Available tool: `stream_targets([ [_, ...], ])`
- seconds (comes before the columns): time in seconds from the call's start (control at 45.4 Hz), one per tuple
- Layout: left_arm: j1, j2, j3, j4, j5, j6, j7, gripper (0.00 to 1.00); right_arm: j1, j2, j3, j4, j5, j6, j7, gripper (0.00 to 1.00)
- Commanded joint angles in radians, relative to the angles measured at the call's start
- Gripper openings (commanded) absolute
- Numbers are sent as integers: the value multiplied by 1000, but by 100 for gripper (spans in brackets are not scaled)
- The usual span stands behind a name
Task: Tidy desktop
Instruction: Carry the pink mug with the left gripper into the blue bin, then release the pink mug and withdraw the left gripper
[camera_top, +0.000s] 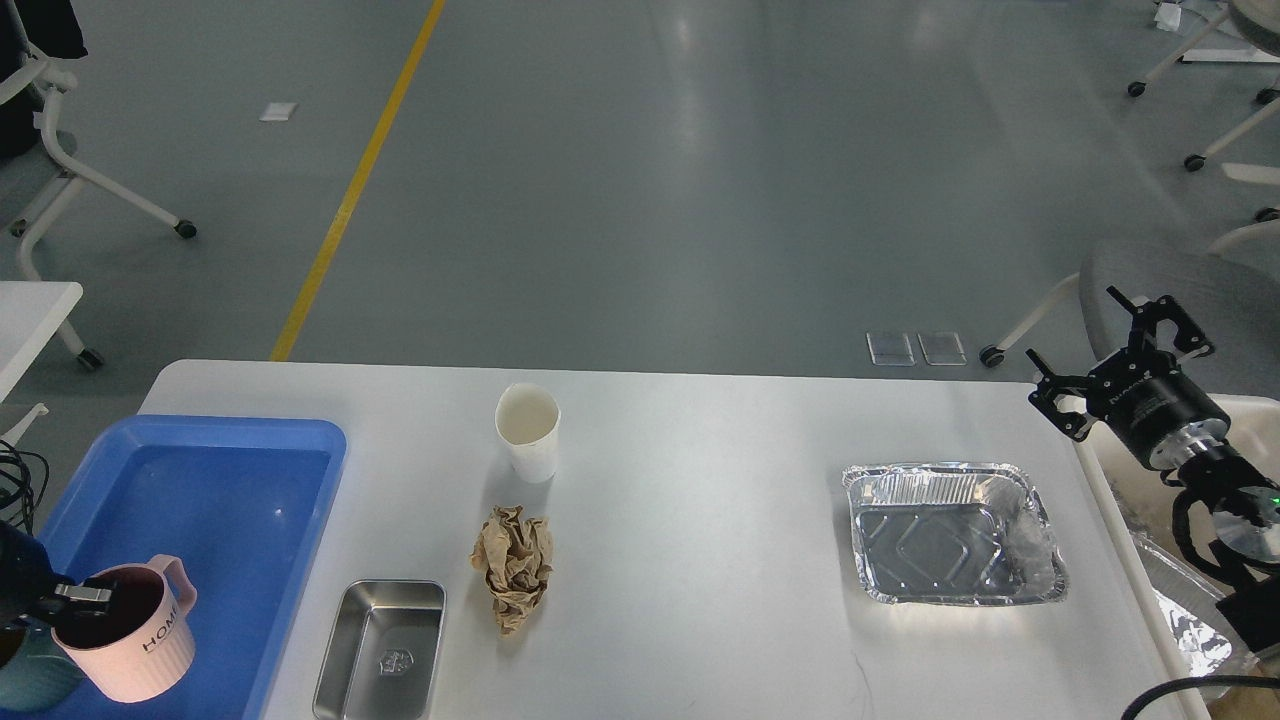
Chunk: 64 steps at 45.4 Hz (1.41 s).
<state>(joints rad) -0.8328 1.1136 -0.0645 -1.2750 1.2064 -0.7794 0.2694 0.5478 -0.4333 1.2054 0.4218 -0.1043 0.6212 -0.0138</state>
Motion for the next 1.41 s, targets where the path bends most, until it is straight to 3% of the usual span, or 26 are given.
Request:
stream_targets([
  [0.0, 6, -37, -1, 26, -1, 8, -3, 0, 0, -2, 0, 0, 0, 0, -2, 100],
  [0.572, 69, -70, -3, 29, -1, 29, -7, 3, 1, -16, 3, 0, 0, 2, -2, 100],
  [0.946, 61, -69, -24, 29, -2, 29, -6, 35, 1, -18, 3, 0, 0, 0, -2, 100],
  [1.276, 40, -55, -34, 25, -16, 8, -6, 50, 1, -16, 2, 0, 0, 0, -2, 100],
  [1.386, 35, -47, -107, 17, -19, -70, -6, 64, 3, -16, 2, 2, 0, 0, -2, 100],
])
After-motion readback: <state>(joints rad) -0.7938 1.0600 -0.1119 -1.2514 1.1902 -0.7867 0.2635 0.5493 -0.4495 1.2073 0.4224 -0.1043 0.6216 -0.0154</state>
